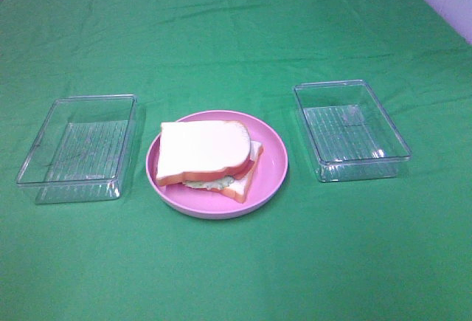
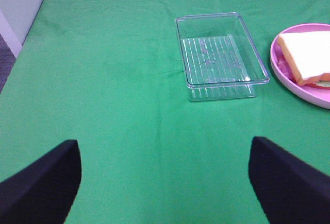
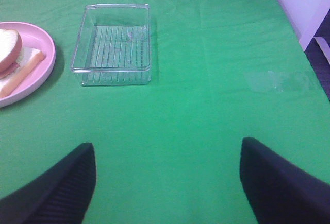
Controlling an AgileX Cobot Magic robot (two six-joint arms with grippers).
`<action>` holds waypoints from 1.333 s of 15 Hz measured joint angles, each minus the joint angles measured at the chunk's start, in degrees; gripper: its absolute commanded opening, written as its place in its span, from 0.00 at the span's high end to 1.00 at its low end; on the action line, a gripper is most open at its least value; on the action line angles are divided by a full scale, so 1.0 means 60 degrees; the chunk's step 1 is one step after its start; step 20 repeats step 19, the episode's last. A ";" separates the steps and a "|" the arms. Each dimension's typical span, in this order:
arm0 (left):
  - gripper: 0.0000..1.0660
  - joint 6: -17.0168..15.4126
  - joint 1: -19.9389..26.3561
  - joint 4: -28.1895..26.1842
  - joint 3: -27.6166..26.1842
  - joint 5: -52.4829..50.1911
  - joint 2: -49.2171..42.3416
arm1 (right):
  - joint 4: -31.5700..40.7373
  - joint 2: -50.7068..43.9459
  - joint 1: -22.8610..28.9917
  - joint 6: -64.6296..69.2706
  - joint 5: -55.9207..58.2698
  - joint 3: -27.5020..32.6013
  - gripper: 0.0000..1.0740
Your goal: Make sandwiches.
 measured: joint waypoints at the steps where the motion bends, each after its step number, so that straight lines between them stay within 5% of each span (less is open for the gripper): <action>1: 0.22 0.0000 0.0000 0.0000 0.0000 0.0000 0.0000 | 0.0000 0.0000 0.0000 0.0000 0.0000 0.0000 0.31; 20: 0.22 0.0067 0.0000 0.0000 0.0000 0.0000 0.0000 | 0.0000 0.0000 0.0000 0.0000 0.0000 0.0000 0.31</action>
